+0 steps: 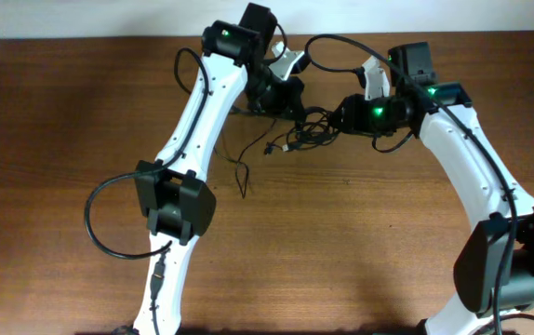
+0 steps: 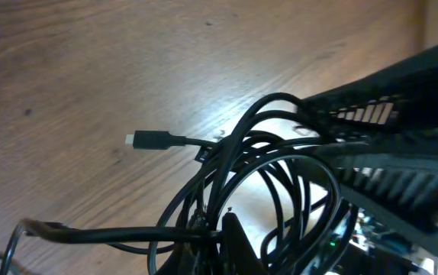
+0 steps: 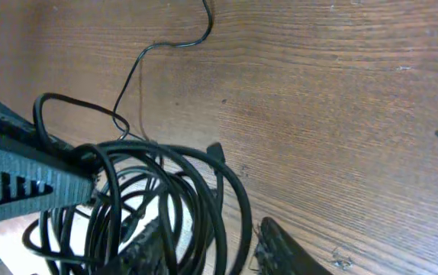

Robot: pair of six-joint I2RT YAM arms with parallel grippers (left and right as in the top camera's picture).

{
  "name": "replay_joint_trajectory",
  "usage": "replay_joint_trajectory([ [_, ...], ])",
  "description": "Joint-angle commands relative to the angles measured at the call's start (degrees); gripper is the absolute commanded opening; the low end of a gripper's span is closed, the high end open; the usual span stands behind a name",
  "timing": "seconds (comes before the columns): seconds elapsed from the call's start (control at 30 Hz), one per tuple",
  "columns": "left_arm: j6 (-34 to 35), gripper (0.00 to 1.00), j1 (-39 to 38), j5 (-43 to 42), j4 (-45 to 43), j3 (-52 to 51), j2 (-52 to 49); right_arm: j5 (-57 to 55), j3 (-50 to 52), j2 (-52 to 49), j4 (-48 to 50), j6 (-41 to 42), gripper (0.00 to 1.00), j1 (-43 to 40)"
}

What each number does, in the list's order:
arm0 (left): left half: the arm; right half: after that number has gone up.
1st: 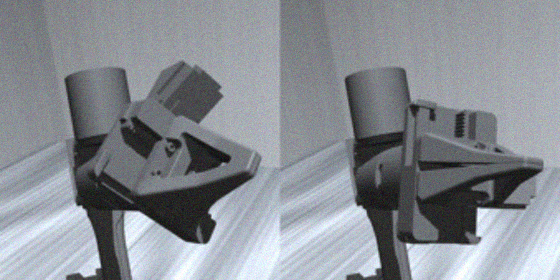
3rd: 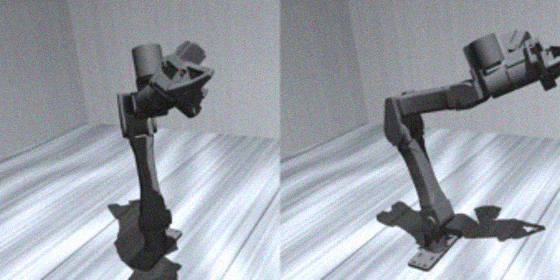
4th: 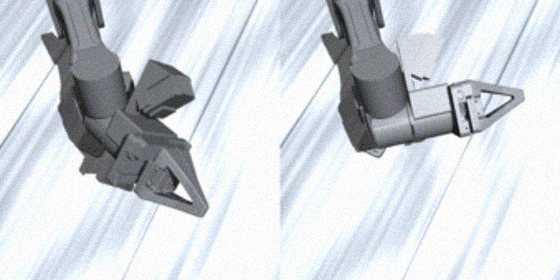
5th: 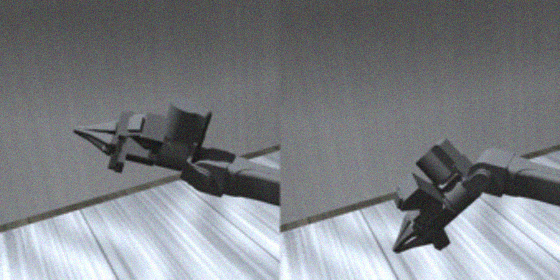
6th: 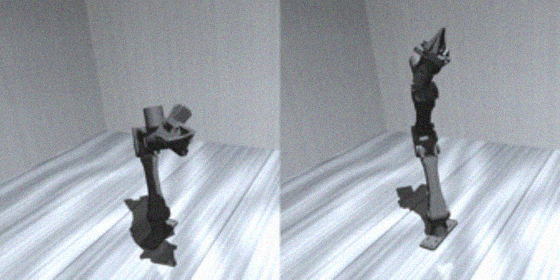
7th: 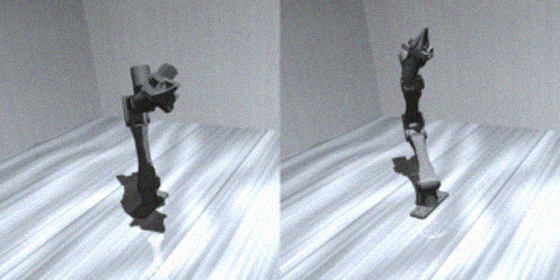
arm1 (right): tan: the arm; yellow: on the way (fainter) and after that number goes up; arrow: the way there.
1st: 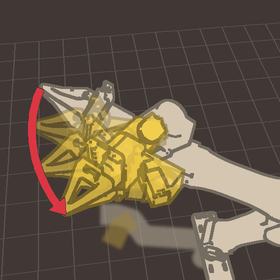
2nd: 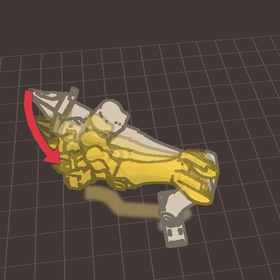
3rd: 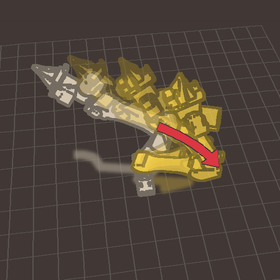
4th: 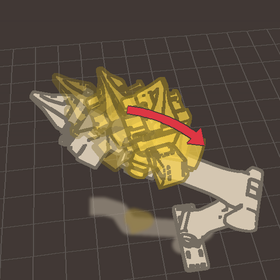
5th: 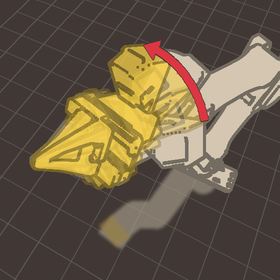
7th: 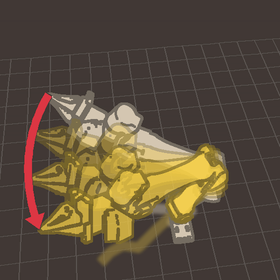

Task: Untangle cables

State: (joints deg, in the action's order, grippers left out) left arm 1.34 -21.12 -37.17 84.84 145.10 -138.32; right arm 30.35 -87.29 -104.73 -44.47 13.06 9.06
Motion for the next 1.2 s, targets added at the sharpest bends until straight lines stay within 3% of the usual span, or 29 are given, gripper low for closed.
replay_joint_trajectory([
  [0.0,-2.5,0.00,0.5,-3.8,0.9,0.9,1.3,-3.6,-1.1,0.2,0.5,-0.7,0.27,1.6],
  [0.17,-2.4,0.00,1.4,8.7,2.7,0.9,1.3,-9.2,-1.1,0.2,-1.0,1.7,0.04,0.1],
  [0.23,-2.0,0.00,2.6,14.8,2.7,0.9,1.3,-11.2,-1.1,0.3,-3.0,2.5,0.04,-1.9],
  [0.5,0.8,0.00,8.5,26.2,2.9,0.9,1.3,-27.8,-1.1,0.3,-14.1,5.7,0.04,-8.4],
  [0.73,0.8,0.00,12.0,27.1,3.6,0.9,1.3,-26.9,-1.1,0.3,-18.0,5.5,0.04,-12.1],
  [0.87,0.7,0.00,12.4,26.8,4.1,0.9,1.3,-16.9,-1.1,0.3,-18.0,0.4,0.05,-12.1],
  [0.93,0.7,0.00,12.3,26.9,4.1,0.9,1.3,-15.5,-1.2,0.3,-18.1,0.5,0.09,-12.1],
  [0.97,0.7,0.00,12.3,26.9,4.1,0.9,1.3,-15.0,-1.2,0.3,-18.1,0.4,0.34,-12.1],
  [1.03,0.7,0.00,12.3,26.9,4.2,0.9,1.3,-13.8,-1.3,0.3,-18.2,0.4,0.55,-12.1],
  [1.07,0.7,0.00,12.3,26.3,4.2,0.9,1.3,-12.6,-1.3,0.3,-18.2,0.2,0.60,-12.1],
  [1.17,0.2,0.00,12.3,21.7,4.0,0.9,1.3,-7.6,-1.5,0.3,-17.9,-0.9,0.61,-12.1],
])
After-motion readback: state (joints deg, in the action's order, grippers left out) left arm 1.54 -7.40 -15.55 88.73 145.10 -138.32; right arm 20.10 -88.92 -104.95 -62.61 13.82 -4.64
